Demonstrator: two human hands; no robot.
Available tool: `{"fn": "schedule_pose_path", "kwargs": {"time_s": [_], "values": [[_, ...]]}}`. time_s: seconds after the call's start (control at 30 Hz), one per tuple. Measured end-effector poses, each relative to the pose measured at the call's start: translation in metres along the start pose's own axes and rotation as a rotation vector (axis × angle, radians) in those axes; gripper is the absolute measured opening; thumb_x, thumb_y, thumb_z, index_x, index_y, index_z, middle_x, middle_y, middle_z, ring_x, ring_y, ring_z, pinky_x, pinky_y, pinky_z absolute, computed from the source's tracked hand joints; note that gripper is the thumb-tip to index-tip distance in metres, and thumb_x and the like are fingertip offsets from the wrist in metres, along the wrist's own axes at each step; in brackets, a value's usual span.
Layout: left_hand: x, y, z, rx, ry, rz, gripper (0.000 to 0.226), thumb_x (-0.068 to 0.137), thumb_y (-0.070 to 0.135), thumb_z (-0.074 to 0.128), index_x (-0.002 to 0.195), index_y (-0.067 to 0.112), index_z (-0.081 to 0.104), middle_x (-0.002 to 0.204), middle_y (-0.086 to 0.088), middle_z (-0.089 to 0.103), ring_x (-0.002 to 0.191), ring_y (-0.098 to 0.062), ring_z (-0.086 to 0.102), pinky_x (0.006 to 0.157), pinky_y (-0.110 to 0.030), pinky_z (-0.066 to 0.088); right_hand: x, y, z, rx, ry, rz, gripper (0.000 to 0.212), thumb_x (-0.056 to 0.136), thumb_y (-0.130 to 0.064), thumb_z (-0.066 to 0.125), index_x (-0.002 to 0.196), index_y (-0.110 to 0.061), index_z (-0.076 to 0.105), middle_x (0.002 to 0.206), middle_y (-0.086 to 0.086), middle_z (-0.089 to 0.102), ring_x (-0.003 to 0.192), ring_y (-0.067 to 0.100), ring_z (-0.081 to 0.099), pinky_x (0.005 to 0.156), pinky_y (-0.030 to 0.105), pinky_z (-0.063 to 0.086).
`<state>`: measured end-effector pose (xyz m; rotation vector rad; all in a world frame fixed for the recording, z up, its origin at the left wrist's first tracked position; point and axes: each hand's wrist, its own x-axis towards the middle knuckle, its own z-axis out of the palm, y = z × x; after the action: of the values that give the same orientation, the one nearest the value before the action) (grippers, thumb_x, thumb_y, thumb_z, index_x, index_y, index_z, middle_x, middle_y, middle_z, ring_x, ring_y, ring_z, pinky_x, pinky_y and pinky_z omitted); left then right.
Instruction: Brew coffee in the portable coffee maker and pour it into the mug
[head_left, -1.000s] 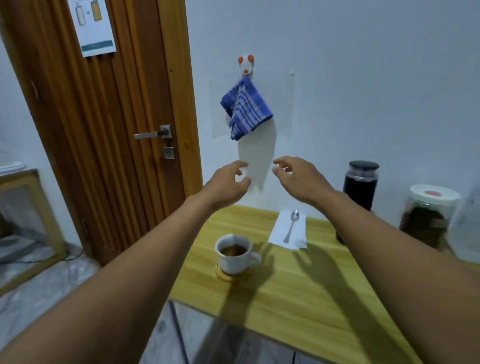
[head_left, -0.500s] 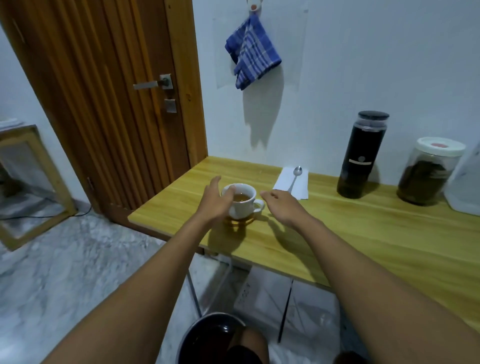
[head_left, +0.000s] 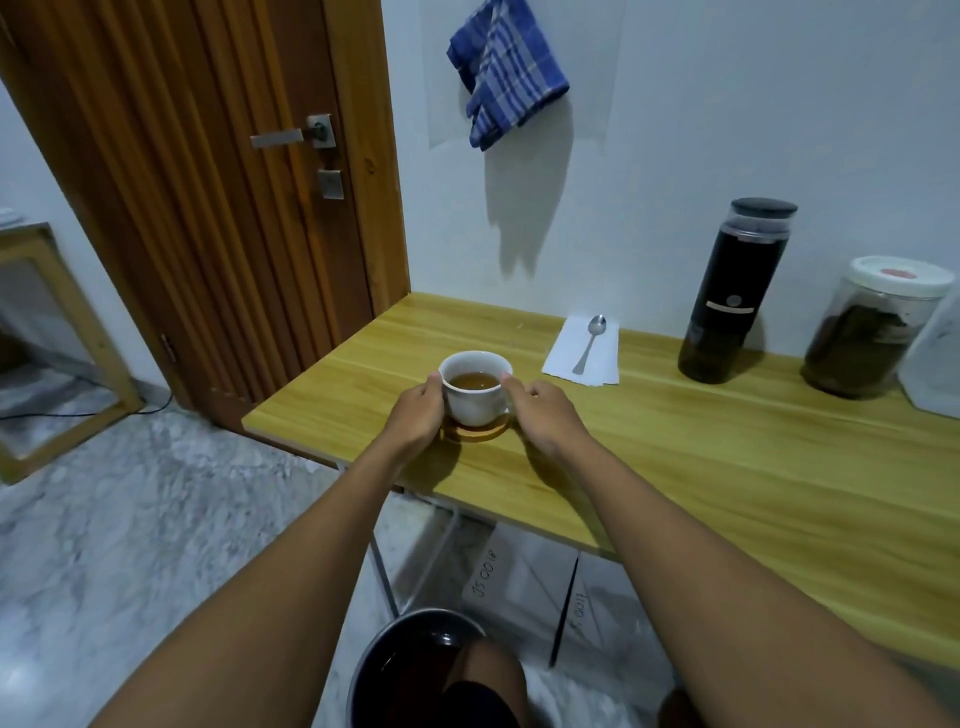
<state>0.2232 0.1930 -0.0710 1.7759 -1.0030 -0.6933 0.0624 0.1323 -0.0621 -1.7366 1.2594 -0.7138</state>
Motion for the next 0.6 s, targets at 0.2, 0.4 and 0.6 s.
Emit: {"fn": "schedule_pose_path", "kwargs": {"time_s": [0.2,0.4,0.6], "values": [[0.003,-0.005,0.001,-0.017,-0.009,0.014,0.052,0.109,0.044,0.026,0.086,0.017,0.064,0.074,-0.001,0.055,0.064,-0.014,0.047,0.059,-0.031,0.034,0.007,0.001,0.005,0.034,-0.017,0.036,0.051,0.093,-0.060,0.048,0.108,-0.012,0.057,0.098,0.006,0.060,0.089,0.024,0.061,0.086,0.044,0.054],[-0.003,-0.002,0.008,-0.023,-0.039,0.023,0.052,0.109,0.044,0.026,0.100,0.013,0.067,0.081,-0.004,0.059,0.069,-0.015,0.049,0.063,-0.032,0.036,0.007,0.007,-0.004,0.039,-0.005,0.038,0.054,0.094,-0.057,0.046,0.115,-0.009,0.057,0.101,0.005,0.059,0.092,0.024,0.060,0.090,0.047,0.055],[-0.013,0.008,0.036,-0.014,-0.055,0.067,0.051,0.109,0.042,0.027,0.085,0.019,0.065,0.077,0.001,0.058,0.067,-0.012,0.047,0.059,-0.030,0.035,0.000,0.025,-0.029,0.052,0.044,0.050,0.050,0.093,-0.056,0.045,0.108,-0.010,0.057,0.098,0.006,0.059,0.089,0.023,0.059,0.088,0.046,0.053]]}}
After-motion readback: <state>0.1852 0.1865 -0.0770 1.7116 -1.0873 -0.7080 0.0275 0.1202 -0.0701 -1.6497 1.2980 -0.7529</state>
